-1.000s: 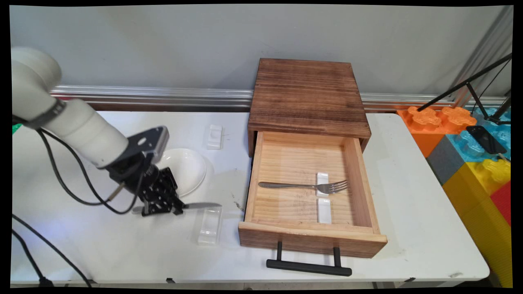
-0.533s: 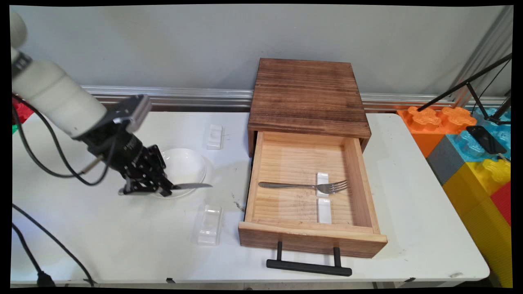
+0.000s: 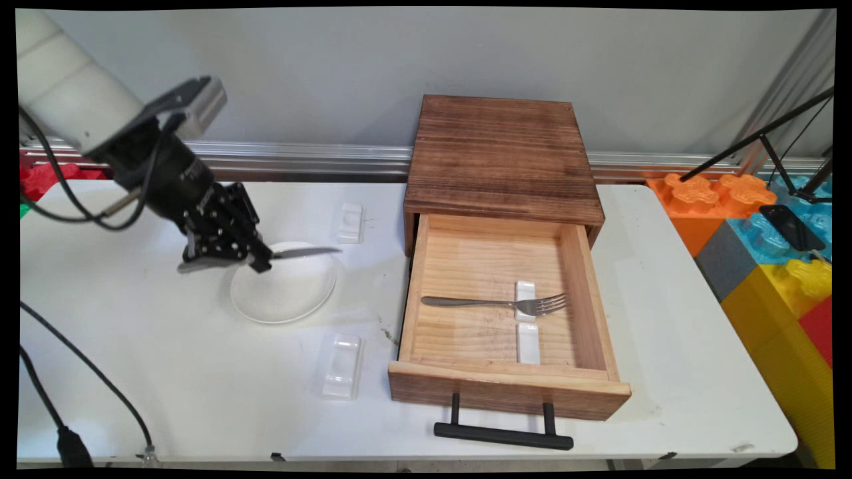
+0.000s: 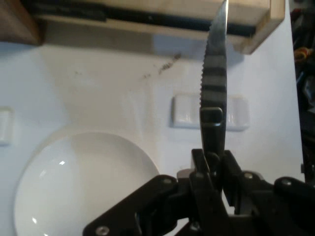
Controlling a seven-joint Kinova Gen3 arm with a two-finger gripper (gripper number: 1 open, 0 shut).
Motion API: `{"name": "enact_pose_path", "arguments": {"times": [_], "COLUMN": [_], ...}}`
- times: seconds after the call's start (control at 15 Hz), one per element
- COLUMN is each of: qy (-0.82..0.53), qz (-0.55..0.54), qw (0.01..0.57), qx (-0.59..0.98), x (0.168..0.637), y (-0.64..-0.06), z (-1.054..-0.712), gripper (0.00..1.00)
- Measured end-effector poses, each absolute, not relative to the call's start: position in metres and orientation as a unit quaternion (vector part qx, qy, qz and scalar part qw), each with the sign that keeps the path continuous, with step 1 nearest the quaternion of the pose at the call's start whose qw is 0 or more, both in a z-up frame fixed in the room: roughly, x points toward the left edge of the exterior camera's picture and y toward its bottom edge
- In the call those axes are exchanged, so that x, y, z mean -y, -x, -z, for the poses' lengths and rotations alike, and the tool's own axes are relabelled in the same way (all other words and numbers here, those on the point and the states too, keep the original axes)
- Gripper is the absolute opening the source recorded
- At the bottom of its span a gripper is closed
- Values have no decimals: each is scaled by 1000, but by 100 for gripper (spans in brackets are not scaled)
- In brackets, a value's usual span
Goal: Place the picked object into the drawer
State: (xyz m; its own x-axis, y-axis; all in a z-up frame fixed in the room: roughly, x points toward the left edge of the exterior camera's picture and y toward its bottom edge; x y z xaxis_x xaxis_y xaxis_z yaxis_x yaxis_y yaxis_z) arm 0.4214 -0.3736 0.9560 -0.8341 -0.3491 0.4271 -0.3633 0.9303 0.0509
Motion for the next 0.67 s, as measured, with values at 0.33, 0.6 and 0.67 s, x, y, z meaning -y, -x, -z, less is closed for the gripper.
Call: {"name": "enact_pose_path", "arguments": {"times": [0.33, 0.6, 0.67], "qy": [-190, -189, -189], "qz": [-32, -43, -45], "qw": [228, 241, 245], "qx": [954, 951, 950], "x": [389, 404, 407], "y": [-405, -376, -367], "z": [-987, -1007, -1012], "gripper": [0, 0, 0]}}
